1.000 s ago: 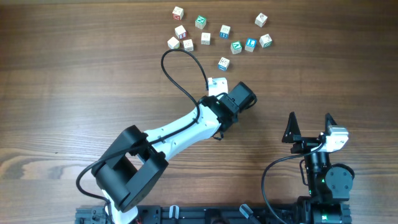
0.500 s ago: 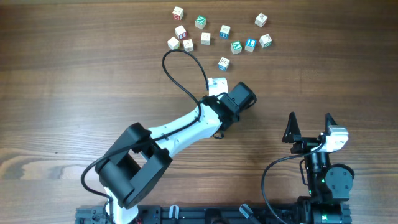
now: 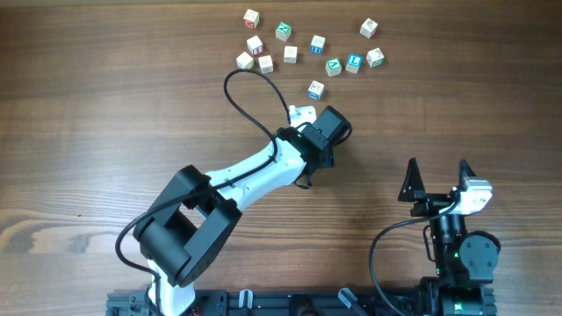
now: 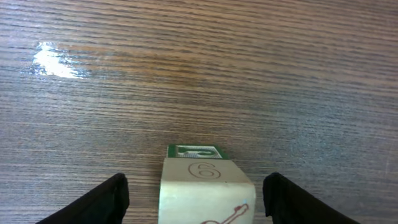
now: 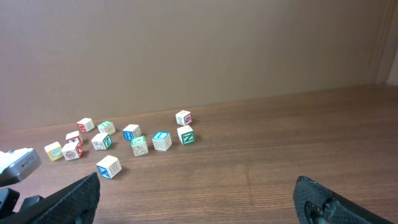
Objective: Form a tower
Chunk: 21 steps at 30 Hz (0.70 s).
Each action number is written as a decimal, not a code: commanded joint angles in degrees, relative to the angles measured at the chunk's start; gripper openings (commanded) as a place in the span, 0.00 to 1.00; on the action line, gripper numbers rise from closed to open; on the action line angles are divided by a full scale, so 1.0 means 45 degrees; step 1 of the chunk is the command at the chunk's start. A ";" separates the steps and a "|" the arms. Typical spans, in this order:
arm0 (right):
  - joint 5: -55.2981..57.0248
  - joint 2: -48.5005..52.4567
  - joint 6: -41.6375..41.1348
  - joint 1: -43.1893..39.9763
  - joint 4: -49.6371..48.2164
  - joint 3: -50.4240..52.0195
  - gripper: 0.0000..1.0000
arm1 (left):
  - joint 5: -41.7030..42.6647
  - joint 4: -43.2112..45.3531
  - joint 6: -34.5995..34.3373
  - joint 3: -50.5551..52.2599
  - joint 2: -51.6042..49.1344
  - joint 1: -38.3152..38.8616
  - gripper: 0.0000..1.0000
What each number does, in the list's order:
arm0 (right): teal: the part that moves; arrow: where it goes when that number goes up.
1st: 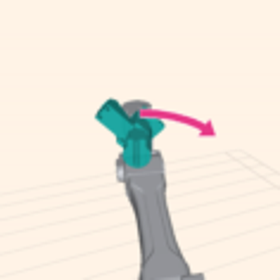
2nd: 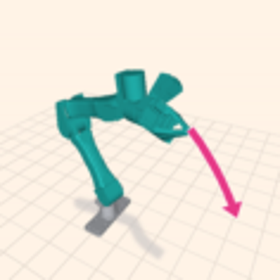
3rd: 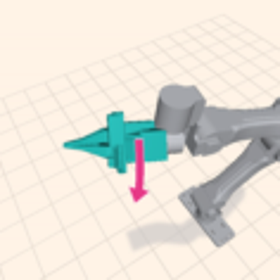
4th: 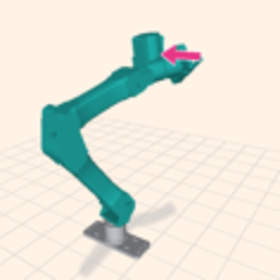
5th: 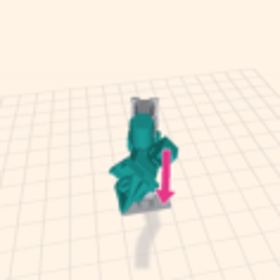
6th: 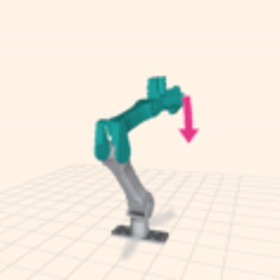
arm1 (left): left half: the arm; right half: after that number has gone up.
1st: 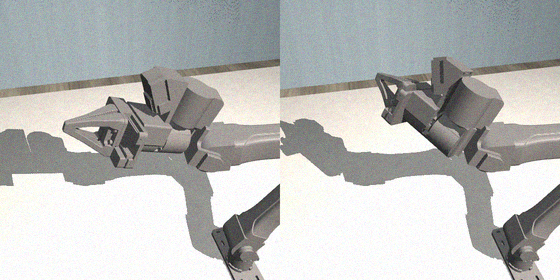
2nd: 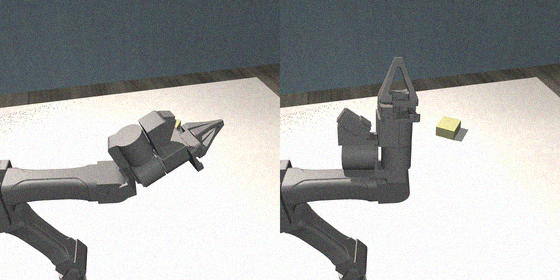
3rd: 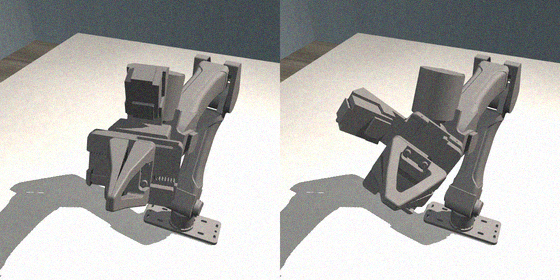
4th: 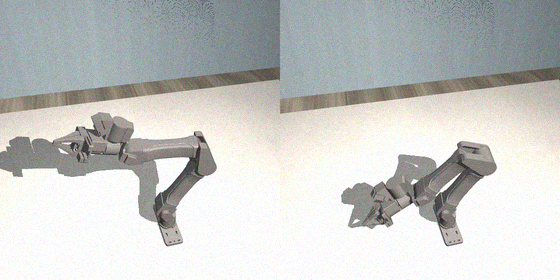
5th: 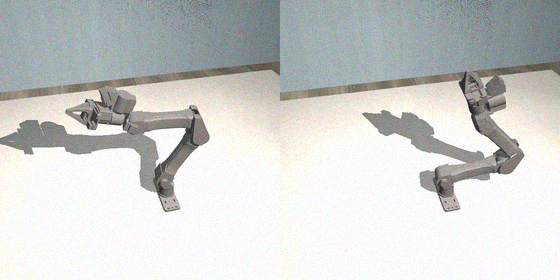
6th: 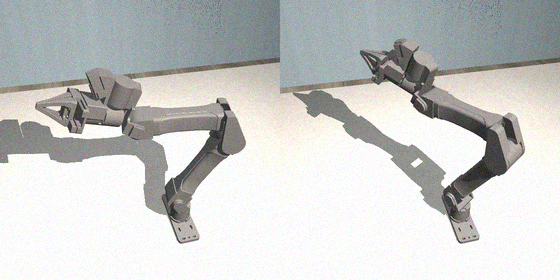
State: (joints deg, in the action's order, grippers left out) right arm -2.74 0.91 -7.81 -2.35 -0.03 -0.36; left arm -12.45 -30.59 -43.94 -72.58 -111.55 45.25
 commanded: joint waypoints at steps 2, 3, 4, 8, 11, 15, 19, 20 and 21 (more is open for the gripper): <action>-0.0019 -0.0073 0.0053 0.0029 -0.0024 0.0015 1.00 | 0.0146 0.0015 0.0296 0.0083 -0.0165 -0.0024 0.71; -0.0019 -0.0073 0.0058 0.0029 -0.0024 0.0015 0.99 | 0.0146 0.0024 0.0296 0.0078 -0.0165 -0.0024 0.69; -0.0019 -0.0073 0.0058 0.0029 -0.0024 0.0015 1.00 | 0.0146 0.0019 0.0296 0.0078 -0.0165 -0.0024 0.68; -0.0019 -0.0073 0.0053 0.0029 -0.0024 0.0015 1.00 | 0.0146 0.0039 0.0296 0.0078 -0.0165 -0.0024 0.70; -0.0019 -0.0073 0.0053 0.0029 -0.0024 0.0015 1.00 | 0.0146 -0.0010 0.0321 0.0078 -0.0170 -0.0024 0.75; -0.0019 -0.0073 0.0058 0.0029 -0.0024 0.0015 1.00 | 0.0151 0.0005 0.0340 0.0078 -0.0170 -0.0024 0.76; -0.0019 -0.0073 0.0049 0.0029 -0.0024 0.0015 1.00 | 0.0199 0.0049 0.0340 0.0078 -0.0267 -0.0024 0.76; -0.0019 -0.0073 0.0058 0.0029 -0.0024 0.0015 1.00 | 0.0194 0.0053 0.0345 0.0078 -0.0287 -0.0024 0.76; -0.0019 -0.0073 0.0058 0.0029 -0.0024 0.0015 1.00 | 0.0199 0.0063 0.0345 0.0078 -0.0311 -0.0024 0.75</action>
State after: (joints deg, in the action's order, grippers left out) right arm -2.74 0.91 -7.81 -2.35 -0.03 -0.36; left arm -12.08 -30.57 -43.35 -72.58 -111.57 45.25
